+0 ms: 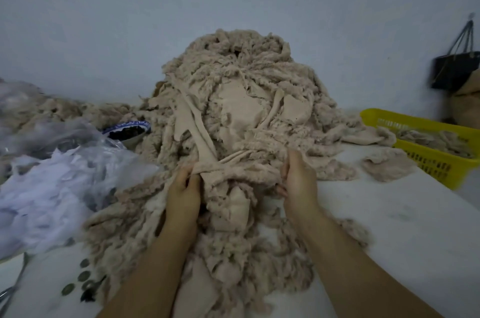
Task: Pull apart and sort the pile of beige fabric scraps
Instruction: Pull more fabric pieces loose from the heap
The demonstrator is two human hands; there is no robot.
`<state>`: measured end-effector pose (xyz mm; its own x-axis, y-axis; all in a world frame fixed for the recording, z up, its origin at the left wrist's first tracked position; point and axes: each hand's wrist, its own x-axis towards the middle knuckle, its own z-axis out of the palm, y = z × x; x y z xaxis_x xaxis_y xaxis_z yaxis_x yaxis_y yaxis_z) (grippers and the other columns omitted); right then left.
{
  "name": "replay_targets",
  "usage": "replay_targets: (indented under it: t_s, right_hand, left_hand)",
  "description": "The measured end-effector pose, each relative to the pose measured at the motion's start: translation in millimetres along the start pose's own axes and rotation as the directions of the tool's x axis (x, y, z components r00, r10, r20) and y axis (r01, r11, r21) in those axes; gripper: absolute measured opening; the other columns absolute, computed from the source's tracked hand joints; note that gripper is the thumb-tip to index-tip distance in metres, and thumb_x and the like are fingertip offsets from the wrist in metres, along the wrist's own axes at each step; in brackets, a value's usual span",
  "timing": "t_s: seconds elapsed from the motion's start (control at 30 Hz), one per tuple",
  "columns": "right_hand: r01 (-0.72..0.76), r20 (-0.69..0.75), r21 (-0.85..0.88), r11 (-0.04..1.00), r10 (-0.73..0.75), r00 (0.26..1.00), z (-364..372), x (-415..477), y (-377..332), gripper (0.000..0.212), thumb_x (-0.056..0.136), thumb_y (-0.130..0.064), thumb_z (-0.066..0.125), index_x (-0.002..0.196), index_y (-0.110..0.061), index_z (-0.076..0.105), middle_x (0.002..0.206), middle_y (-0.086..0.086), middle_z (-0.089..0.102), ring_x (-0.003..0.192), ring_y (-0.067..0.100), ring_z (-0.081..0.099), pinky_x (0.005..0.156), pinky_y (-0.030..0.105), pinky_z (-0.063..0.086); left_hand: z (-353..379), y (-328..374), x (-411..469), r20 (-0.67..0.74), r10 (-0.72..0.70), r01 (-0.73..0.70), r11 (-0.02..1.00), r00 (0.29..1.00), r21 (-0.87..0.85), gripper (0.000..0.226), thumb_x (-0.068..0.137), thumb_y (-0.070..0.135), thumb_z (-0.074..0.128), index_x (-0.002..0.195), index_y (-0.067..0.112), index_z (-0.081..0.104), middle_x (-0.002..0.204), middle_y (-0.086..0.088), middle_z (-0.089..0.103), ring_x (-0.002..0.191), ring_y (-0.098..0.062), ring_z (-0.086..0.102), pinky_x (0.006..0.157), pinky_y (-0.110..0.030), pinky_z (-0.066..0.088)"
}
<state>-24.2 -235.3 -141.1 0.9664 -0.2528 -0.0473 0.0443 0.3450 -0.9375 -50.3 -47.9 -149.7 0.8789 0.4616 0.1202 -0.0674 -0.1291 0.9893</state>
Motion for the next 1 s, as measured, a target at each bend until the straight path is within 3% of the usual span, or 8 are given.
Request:
replay_targets:
  t_s: [0.23,0.37,0.47,0.6,0.7,0.77,0.87,1.0]
  right_hand:
    - [0.165,-0.092,-0.182,0.969,-0.184,0.979,5.0,-1.5,-0.3,0.064,0.101,-0.04,0.046,0.04,-0.023,0.055,0.041,-0.009,0.042,0.034,0.007,0.035,0.036,0.021,0.031]
    - [0.482,0.394,-0.522,0.703,-0.302,0.868,3.5,-9.2,2.3,0.025,0.101,-0.04,0.051,0.089,-0.025,0.067,0.078,-0.011,0.063,0.064,-0.004,0.055,0.056,0.007,0.04]
    - [0.576,0.643,-0.563,0.593,-0.124,0.756,8.9,-16.5,11.9,0.038,0.098,-0.044,0.052,0.065,-0.027,0.052,0.061,-0.012,0.051,0.056,0.002,0.045,0.055,0.02,0.035]
    - [0.513,0.449,-0.608,0.606,-0.271,0.852,2.9,-12.0,6.3,0.055,0.097,-0.056,0.042,0.081,-0.009,0.065,0.081,0.003,0.067,0.068,0.012,0.057,0.066,0.033,0.048]
    - [0.546,0.284,-0.702,0.458,-0.523,0.803,-5.1,0.8,-1.7,0.036,0.099,-0.039,0.051,0.131,-0.024,0.055,0.131,-0.001,0.048,0.082,-0.007,0.048,0.066,0.023,0.04]
    - [0.493,0.353,-0.77,0.405,-0.374,0.858,-6.7,9.2,2.2,0.047,0.098,-0.032,0.053,0.144,-0.027,0.043,0.141,-0.002,0.036,0.095,-0.006,0.048,0.075,0.026,0.043]
    - [0.436,0.376,-0.789,0.432,-0.222,0.9,-5.0,14.4,9.0,0.008,0.098,-0.022,0.053,0.102,-0.017,0.057,0.095,0.003,0.059,0.09,0.024,0.057,0.072,0.034,0.042]
    - [0.584,0.283,-0.554,0.594,-0.525,0.803,-1.6,-2.0,0.5,0.009,0.097,-0.021,0.051,0.089,-0.024,0.049,0.064,-0.009,0.045,0.055,0.002,0.042,0.049,0.019,0.031]
  left_hand:
    - [-3.1,9.4,2.8,0.268,-0.227,0.351,0.611,0.936,-0.71,0.046,0.098,0.021,0.056,0.143,0.016,0.051,0.131,-0.015,0.065,0.114,-0.033,0.066,0.079,-0.042,0.061]
    - [-4.6,7.7,-5.5,0.27,-0.158,0.297,0.726,0.95,-0.621,0.034,0.097,0.033,0.056,0.121,0.011,0.069,0.106,-0.011,0.074,0.095,-0.024,0.071,0.071,-0.035,0.061]
    - [-2.2,6.5,-15.7,0.236,-0.006,0.106,0.905,0.972,-0.412,0.037,0.097,0.019,0.057,0.067,0.025,0.076,0.068,0.01,0.072,0.065,-0.003,0.068,0.058,-0.019,0.056]
    - [-3.1,14.0,-22.0,0.258,0.011,0.057,0.966,0.966,-0.251,0.072,0.102,-0.001,0.043,0.04,0.029,0.066,0.041,0.017,0.057,0.04,0.007,0.055,0.043,-0.007,0.043]
    - [-3.9,16.1,-33.0,0.333,0.102,-0.101,0.995,0.938,-0.02,0.049,0.103,-0.002,0.043,0.072,0.037,0.045,0.04,0.049,0.035,0.051,0.035,0.039,0.056,0.006,0.035]
    - [-0.2,16.6,-36.8,0.4,0.216,-0.264,0.962,0.891,0.069,0.034,0.103,0.018,0.049,0.071,0.031,0.051,0.051,0.043,0.052,0.058,0.024,0.053,0.059,-0.001,0.042]
    - [1.2,17.4,-36.2,0.474,0.31,-0.36,0.933,0.824,0.015,0.041,0.09,0.058,0.036,0.092,0.036,0.07,0.084,0.032,0.07,0.086,0.01,0.064,0.076,-0.008,0.046]
    - [5.0,11.2,-29.9,0.599,0.382,-0.583,0.792,0.704,0.181,0.051,0.089,0.069,0.039,0.083,0.036,0.078,0.081,0.023,0.067,0.079,0.0,0.065,0.069,-0.024,0.052]
